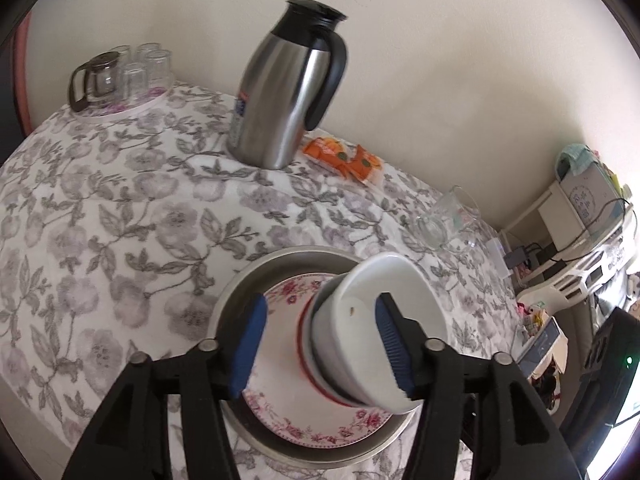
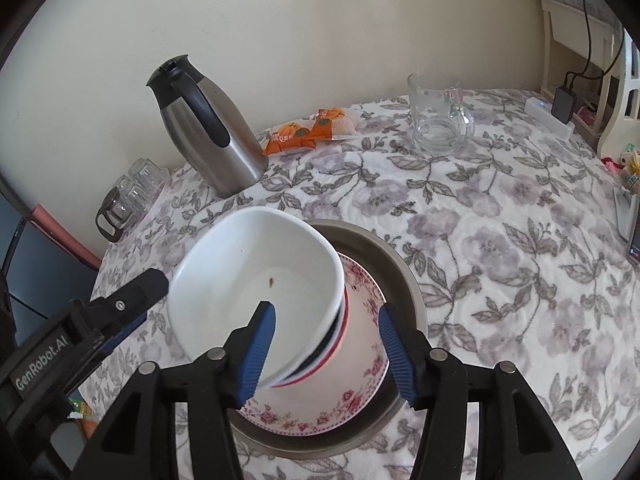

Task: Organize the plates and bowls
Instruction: 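Lower the white square bowl into the pale blue bowl, then open both grippers and release the white square bowl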

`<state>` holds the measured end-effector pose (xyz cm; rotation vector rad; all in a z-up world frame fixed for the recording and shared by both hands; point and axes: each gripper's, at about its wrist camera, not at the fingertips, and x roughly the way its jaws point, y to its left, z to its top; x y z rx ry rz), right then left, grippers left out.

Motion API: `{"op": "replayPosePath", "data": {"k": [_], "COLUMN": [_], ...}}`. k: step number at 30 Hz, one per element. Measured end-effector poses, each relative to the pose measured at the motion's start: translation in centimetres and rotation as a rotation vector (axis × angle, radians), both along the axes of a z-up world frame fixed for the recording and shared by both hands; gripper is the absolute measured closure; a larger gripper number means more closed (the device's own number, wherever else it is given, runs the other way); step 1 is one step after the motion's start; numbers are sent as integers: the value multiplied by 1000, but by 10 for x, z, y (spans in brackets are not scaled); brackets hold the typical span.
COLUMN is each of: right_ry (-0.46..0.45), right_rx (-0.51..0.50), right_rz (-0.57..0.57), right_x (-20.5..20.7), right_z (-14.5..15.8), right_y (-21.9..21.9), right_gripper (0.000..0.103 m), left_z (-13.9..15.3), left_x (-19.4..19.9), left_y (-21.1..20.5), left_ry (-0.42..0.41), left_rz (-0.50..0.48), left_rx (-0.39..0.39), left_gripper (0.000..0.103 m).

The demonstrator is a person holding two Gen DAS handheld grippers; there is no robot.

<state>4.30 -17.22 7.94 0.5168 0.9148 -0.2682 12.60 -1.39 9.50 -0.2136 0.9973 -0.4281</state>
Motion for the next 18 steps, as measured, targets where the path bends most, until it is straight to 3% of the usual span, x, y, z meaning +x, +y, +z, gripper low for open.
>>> {"op": "replayPosePath", "data": {"k": [5, 7, 8, 11, 16, 18], "right_ry": [17, 5, -1, 2, -5, 3], "right_rx": [-13, -7, -5, -19, -17, -23], "right_rz": [-7, -11, -13, -7, 0, -1], "right_x": [-13, -19, -23, -31, -43, -47], "right_z": [-3, -4, -3, -2, -4, -7], "right_y": [-1, -2, -2, 0, 2, 4], "right_gripper": [33, 26, 25, 25, 23, 18], "left_z": [-4, -6, -8, -14, -16, -17], "left_x": [-7, -10, -11, -16, -26, -30], "left_y": [11, 13, 15, 19, 27, 29], "left_ry": [8, 5, 3, -5, -21, -31], "left_rz": [51, 70, 83, 106, 128, 138], "left_rx": [50, 76, 96, 155, 181, 193], "left_gripper": [40, 24, 21, 19, 17, 10]}}
